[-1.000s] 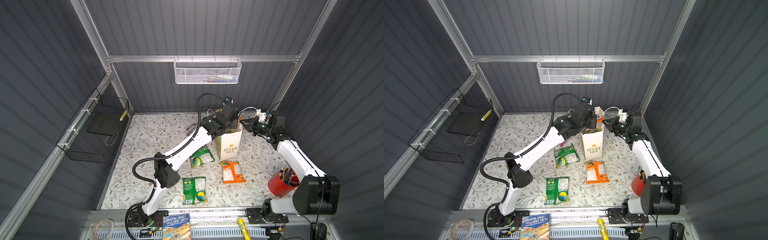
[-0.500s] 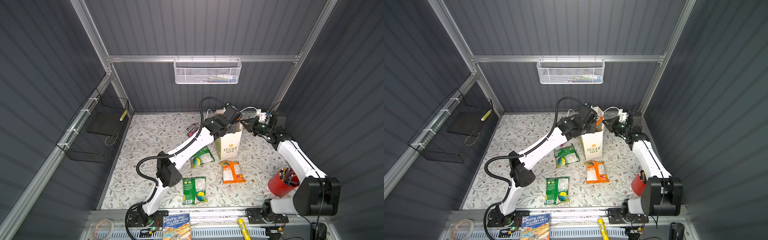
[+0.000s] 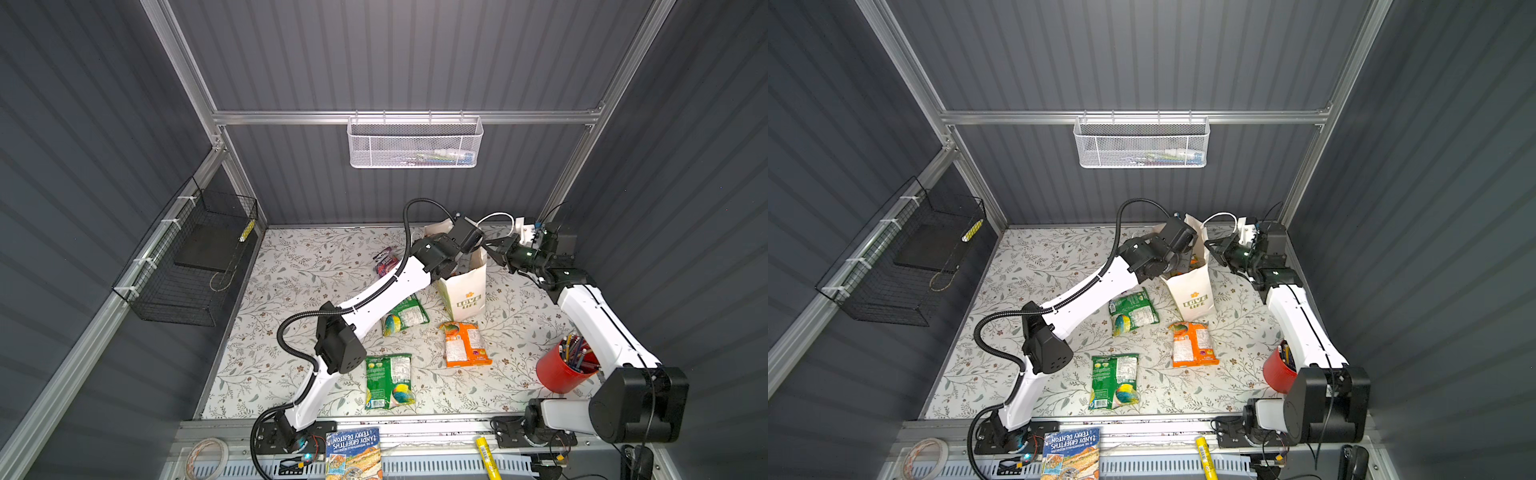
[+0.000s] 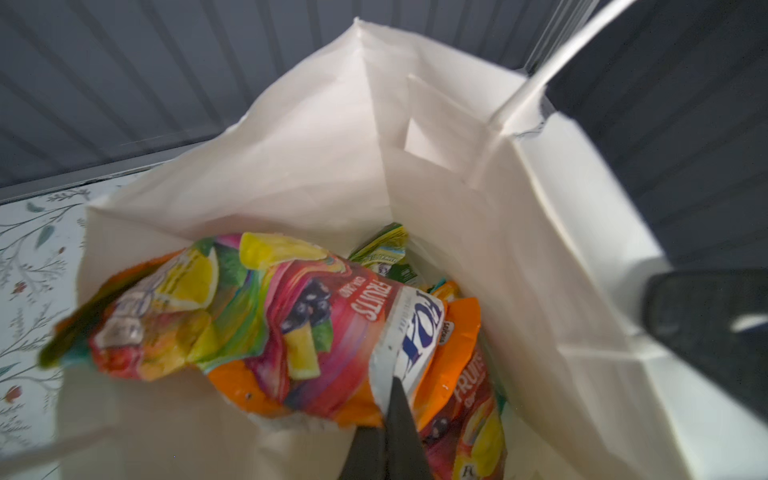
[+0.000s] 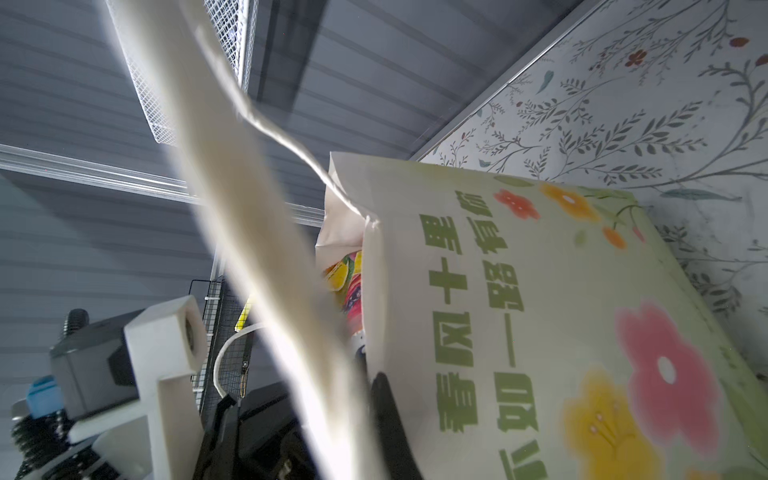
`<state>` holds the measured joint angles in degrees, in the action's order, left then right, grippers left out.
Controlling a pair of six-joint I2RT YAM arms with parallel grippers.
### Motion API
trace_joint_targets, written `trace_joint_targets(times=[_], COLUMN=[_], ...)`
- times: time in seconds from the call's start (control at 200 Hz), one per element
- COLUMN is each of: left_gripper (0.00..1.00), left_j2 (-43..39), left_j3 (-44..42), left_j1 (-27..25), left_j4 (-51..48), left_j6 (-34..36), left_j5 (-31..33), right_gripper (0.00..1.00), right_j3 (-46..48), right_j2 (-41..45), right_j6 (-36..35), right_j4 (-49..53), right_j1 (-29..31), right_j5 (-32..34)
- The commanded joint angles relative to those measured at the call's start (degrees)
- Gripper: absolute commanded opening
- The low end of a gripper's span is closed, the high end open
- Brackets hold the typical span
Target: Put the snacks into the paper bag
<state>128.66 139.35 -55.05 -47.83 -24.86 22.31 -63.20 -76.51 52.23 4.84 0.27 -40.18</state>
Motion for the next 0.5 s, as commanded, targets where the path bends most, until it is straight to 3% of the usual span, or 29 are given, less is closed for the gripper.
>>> trace_joint_targets(times=[0.0,0.145,0.2,0.38,0.495], left_gripper=[0.14,0.59,0.72,0.88,0.93], left_j2=[3.3,-0.3,-3.2,-11.5,-14.9], left_j3=[4.9,1.1,-2.2,-8.5,-9.1], left_j1=[0.1,0.1,0.1,-0.4,-1.5], left_j4=[4.9,11.7,14.3,17.5,14.2], left_j6=[1.3,0.8,0.4,0.3,0.6], left_j5=[-5.3,-8.4,-9.0,-12.9,-10.1], right_gripper=[0.00,0.00,0.00,0.00,0.00], right_j3=[-1.1,-0.9,-0.8,-0.4,-0.3], right_j2=[1.8,1.6,1.6,1.6,1.3], right_j6=[-0.9,-0.4,0.0,0.6,1.1], right_j4=[-3.8,-4.2,-4.7,-5.2,-5.7], right_j1=[0.0,-0.2,-0.3,-0.6,-0.6], right_j5=[-0.5,-0.2,0.0,-0.1,-0.4])
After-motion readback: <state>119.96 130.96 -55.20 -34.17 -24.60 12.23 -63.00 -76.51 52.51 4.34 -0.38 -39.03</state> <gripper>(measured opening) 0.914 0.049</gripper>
